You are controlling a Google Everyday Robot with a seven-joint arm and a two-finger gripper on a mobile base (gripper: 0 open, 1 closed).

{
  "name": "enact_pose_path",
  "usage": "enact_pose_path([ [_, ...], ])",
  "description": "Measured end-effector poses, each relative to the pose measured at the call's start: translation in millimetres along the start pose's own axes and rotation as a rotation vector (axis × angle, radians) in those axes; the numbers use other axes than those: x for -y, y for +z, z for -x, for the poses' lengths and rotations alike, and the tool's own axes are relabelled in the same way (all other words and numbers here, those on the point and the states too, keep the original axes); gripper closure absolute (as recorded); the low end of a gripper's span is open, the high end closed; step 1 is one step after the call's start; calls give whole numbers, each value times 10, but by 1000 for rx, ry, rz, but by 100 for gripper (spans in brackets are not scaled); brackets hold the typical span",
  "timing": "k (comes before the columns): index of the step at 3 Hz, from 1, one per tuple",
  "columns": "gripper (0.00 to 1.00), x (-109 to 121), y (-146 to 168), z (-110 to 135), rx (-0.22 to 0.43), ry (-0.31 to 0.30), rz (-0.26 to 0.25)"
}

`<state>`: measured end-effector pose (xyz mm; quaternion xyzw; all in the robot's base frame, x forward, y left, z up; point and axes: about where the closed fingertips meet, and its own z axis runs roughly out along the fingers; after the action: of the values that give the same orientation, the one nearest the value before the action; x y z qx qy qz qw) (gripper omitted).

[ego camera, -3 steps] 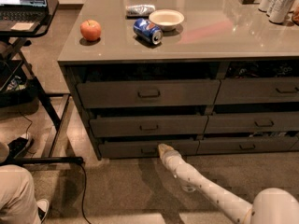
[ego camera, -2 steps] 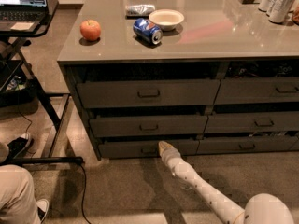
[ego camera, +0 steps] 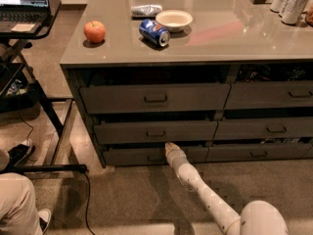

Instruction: Open bottom drawer

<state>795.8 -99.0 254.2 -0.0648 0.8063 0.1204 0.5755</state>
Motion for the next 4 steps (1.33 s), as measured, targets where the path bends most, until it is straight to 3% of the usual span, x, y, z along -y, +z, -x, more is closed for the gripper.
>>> enact_pose_path([
  [2, 100, 122, 377, -97, -26, 13, -52],
  [4, 100, 285, 610, -353, -88, 55, -96],
])
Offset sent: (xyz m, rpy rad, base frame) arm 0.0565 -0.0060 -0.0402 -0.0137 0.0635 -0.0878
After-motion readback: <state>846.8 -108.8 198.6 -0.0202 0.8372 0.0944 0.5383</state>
